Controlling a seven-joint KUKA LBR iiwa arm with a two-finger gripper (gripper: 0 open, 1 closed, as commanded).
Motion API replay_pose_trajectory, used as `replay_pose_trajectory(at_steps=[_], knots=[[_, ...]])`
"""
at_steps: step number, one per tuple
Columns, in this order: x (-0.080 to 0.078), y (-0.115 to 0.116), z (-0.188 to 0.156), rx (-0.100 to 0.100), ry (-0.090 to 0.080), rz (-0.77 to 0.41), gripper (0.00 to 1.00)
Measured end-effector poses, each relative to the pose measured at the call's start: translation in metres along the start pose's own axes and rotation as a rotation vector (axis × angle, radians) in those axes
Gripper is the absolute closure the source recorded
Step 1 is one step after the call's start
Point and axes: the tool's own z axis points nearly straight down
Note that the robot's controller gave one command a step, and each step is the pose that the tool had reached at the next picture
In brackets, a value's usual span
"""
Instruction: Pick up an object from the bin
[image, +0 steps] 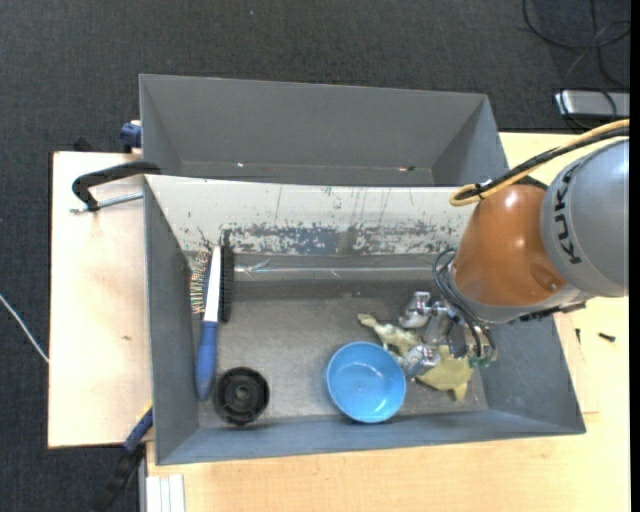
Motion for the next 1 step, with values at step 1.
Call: replay_pose_trajectory(at_steps=[1], knots=[[0.0015,0.0099,-0.1847,-0.002,0.005,0.011,1.00]])
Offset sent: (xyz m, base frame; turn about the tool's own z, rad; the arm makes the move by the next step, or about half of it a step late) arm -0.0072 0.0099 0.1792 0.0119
